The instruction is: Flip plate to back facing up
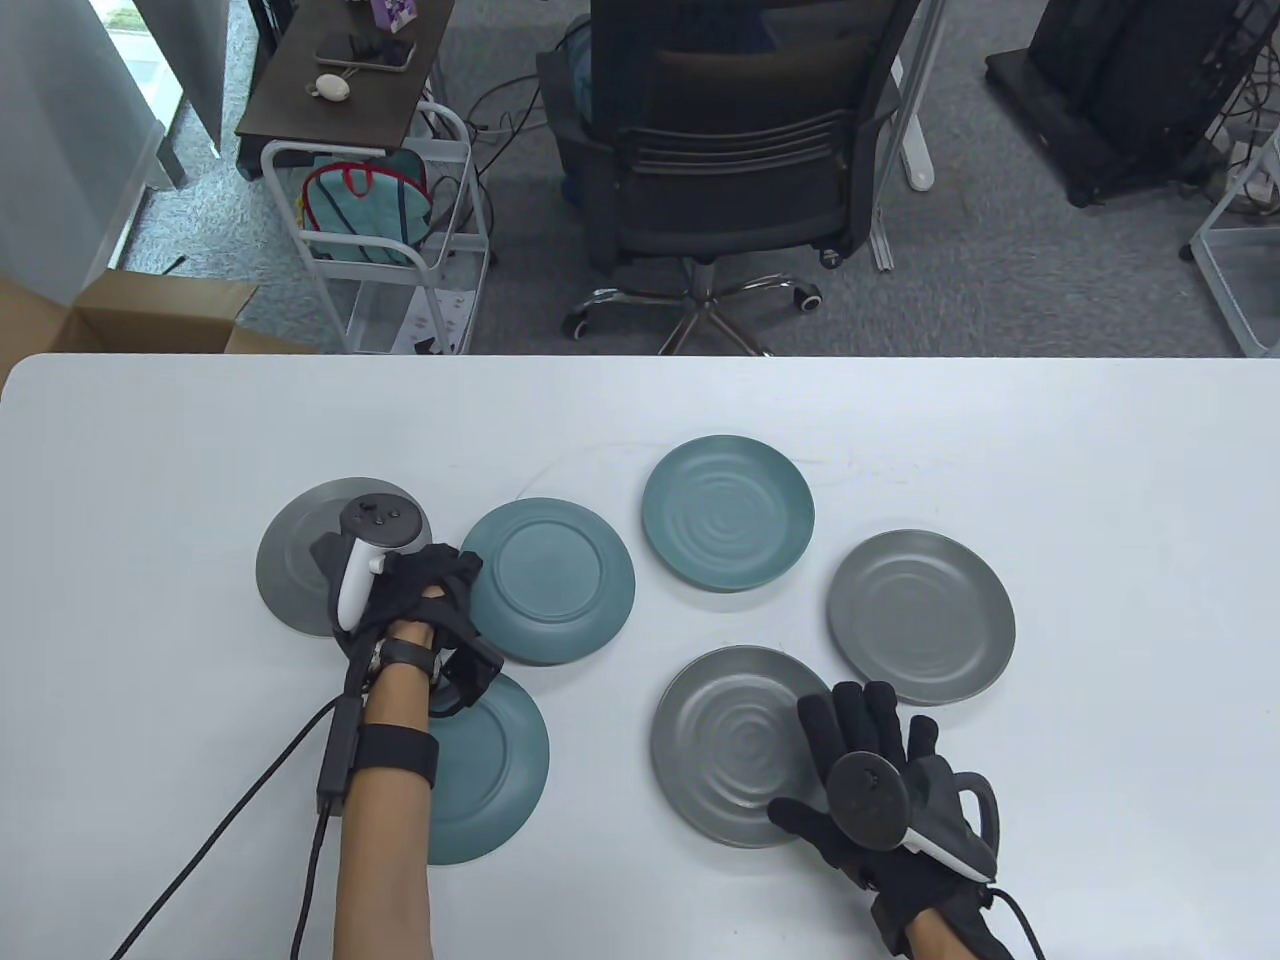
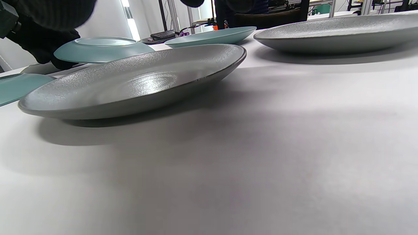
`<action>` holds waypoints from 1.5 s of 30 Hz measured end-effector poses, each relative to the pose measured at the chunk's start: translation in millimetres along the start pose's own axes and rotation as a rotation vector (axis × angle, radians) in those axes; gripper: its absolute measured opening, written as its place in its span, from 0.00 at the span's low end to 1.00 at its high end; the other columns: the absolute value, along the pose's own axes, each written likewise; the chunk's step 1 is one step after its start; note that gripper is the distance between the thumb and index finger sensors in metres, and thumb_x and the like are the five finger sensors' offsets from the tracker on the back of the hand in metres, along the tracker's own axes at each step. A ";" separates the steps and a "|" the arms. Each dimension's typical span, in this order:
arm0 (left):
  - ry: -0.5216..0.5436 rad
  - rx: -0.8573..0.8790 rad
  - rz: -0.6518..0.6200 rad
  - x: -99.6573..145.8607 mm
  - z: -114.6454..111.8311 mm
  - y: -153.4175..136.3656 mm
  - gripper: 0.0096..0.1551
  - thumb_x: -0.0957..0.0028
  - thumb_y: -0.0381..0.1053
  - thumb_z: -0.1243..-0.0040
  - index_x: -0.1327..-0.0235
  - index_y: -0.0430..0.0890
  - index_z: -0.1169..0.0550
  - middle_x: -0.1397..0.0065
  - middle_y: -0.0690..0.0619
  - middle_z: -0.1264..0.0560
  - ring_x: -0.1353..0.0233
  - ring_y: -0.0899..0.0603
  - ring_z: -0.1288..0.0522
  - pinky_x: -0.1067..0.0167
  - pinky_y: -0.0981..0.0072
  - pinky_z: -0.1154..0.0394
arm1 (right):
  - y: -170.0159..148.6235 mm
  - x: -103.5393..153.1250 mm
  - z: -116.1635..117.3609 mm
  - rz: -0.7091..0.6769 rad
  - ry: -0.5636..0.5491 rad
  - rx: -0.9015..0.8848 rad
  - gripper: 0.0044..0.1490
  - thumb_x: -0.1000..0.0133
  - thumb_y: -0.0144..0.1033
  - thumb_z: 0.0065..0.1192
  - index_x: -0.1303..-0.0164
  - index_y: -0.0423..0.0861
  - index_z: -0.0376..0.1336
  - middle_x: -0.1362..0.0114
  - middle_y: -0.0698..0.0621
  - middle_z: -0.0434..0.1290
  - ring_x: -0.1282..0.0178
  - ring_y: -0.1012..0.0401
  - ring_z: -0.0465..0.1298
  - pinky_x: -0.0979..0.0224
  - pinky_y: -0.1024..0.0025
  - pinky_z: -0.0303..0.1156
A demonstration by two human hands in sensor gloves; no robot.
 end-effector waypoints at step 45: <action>0.152 -0.445 0.071 11.7 -8.9 21.1 0.35 0.39 0.56 0.49 0.27 0.33 0.30 0.39 0.44 0.21 0.53 0.41 0.10 0.59 0.62 0.15 | 4.5 0.0 2.2 -0.012 0.009 0.023 0.61 0.47 0.69 0.51 0.14 0.45 0.37 0.11 0.35 0.39 0.14 0.37 0.37 0.22 0.27 0.37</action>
Point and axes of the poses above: the tracker on the back of each hand, its own y axis roughly to the thumb side, its own x axis roughly from the fingertips to the wrist, z = x × y, the point moved 2 cm from there along -x, roughly from the wrist to the fingertips
